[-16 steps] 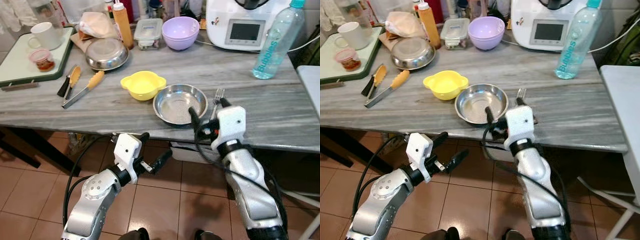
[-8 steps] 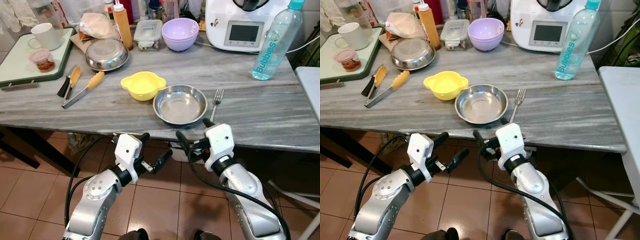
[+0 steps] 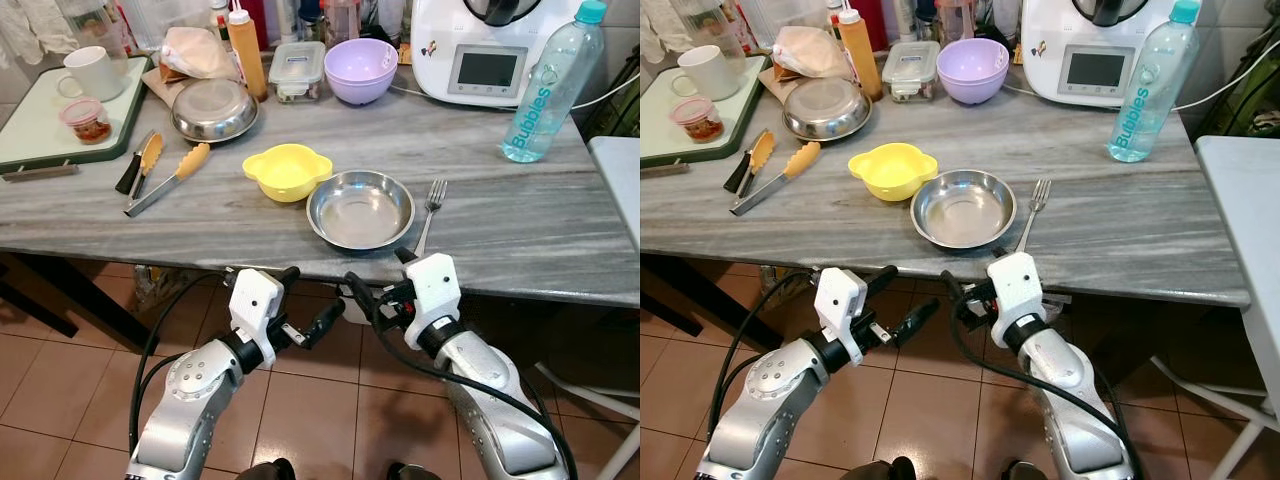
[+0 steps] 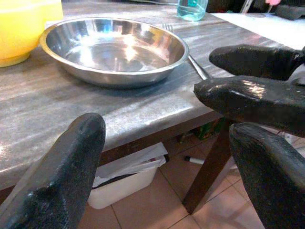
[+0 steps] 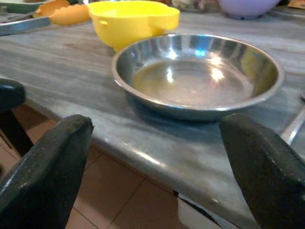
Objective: Setting the table
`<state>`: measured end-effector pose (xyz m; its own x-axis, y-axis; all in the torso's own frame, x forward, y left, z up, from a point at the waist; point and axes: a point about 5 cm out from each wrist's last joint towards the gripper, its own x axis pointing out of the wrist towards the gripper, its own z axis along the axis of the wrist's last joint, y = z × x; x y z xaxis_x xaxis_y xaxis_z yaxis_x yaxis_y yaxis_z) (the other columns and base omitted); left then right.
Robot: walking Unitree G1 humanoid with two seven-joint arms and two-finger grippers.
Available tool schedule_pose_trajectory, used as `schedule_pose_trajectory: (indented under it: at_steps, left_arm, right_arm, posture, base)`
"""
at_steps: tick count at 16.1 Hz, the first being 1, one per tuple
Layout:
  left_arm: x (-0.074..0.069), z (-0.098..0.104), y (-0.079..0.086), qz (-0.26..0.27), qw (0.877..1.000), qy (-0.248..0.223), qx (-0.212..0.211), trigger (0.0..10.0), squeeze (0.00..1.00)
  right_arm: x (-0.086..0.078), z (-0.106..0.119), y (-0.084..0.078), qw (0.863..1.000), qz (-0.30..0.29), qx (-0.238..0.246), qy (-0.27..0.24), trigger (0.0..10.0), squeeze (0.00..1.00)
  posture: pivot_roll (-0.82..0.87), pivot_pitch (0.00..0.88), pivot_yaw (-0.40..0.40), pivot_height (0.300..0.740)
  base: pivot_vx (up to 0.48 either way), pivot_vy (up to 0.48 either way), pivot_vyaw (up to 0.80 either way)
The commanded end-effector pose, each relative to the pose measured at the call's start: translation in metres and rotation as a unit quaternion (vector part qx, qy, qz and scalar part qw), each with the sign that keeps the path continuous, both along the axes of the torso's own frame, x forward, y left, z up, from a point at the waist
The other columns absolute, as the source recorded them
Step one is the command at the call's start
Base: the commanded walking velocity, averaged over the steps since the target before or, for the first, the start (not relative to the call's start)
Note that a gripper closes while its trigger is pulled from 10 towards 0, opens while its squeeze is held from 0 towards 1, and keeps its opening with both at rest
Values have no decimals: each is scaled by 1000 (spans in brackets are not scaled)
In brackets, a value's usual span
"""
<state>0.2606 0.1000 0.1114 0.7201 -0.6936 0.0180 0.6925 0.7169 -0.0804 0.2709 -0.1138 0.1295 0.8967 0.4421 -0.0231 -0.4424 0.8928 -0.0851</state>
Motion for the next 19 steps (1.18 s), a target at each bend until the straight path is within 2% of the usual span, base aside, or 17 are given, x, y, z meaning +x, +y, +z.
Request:
schedule_pose_trajectory:
  at_steps: [1,4,7,13,17,18,19]
  left_arm:
    - [0,2,5,0,1000,0,-2,10000,0]
    - [3,-1,16,-2,1000,1,16,10000,0]
    - [4,-3,18,-3,1000,3,22,10000,0]
    - [4,-2,19,-5,1000,3,23,10000,0]
    - [4,-2,19,-5,1000,3,25,10000,0]
    - [4,-2,19,-5,1000,3,25,10000,0]
    - [4,-2,19,-5,1000,3,25,10000,0]
  right_arm:
    - [0,-4,-2,1000,-8,3,11,10000,1000]
    - [8,-9,-8,999,-26,15,21,10000,1000]
    - [16,-10,-9,999,-32,27,25,10000,1000]
    - [34,-8,7,999,-10,33,20,10000,992]
    - [33,-12,12,998,-13,45,36,10000,965]
    - [30,-14,11,998,-18,47,47,10000,914]
    - [29,-14,11,998,-18,49,48,10000,776]
  posture:
    - [-45,146,80,740]
    - [-49,150,81,740]
    - [-49,150,81,740]
    - [-46,158,88,740]
    - [-40,159,86,740]
    - [-40,159,87,740]
    - [-40,159,87,740]
  base:
    - [0,0,0]
    - [0,0,0]
    - [0,0,0]
    - [0,0,0]
    - [0,0,0]
    - [0,0,0]
    - [0,0,0]
